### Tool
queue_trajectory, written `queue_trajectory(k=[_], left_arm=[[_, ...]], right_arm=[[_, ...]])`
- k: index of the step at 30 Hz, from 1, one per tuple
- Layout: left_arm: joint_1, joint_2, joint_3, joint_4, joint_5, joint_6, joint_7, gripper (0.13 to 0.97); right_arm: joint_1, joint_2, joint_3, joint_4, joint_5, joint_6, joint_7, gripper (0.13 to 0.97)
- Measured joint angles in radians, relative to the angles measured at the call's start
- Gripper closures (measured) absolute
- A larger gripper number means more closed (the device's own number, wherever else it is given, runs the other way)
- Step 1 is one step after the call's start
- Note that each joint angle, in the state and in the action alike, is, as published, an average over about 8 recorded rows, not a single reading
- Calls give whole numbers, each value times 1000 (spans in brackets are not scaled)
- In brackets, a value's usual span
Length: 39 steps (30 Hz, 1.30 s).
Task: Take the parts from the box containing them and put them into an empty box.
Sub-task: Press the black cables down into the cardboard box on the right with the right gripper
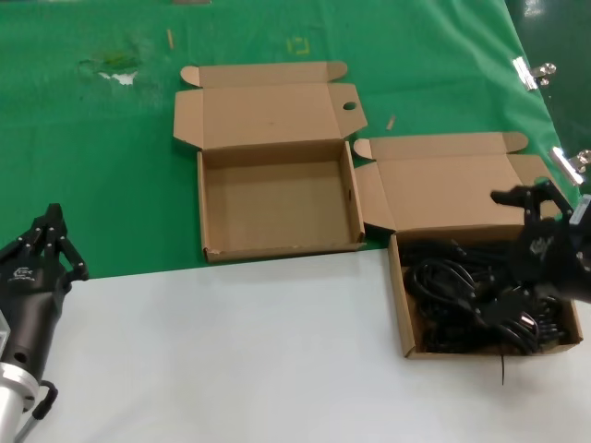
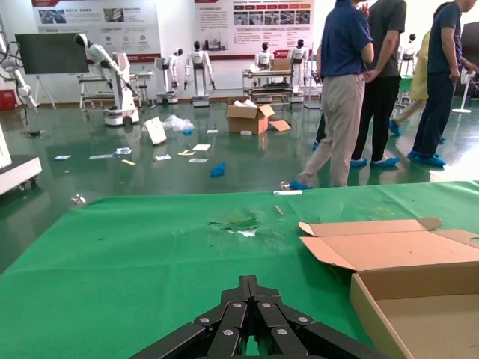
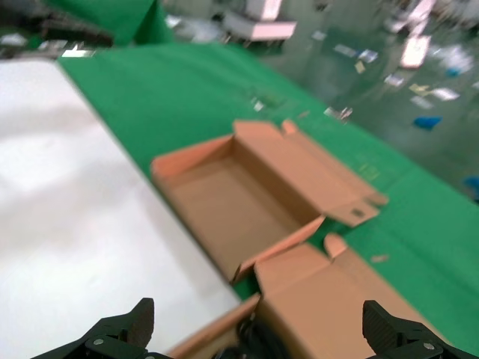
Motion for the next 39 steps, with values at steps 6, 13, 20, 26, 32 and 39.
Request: queue_trajectory(k=[6,13,20,26,32,39], left_arm=[[0,0,0,0,0,0,0,957],[0,0,0,0,0,0,0,957],[0,0,0,0,0,0,0,957],[0,0,0,0,0,0,0,957],[0,0,0,0,0,0,0,957],[0,0,0,0,0,0,0,957]], right_arm=[[18,24,12,-7,-61,-121,35,129],[42,15,21,-36,-124,-227,41,129],[47,-11,29,-89,-170,-290,10,129],[49,-46,34,-142,-207,-312,-23,129],[66,-90,35,-183,-248,-319,-38,129],[76,-134,36,-231,-279,-319,-87,129]])
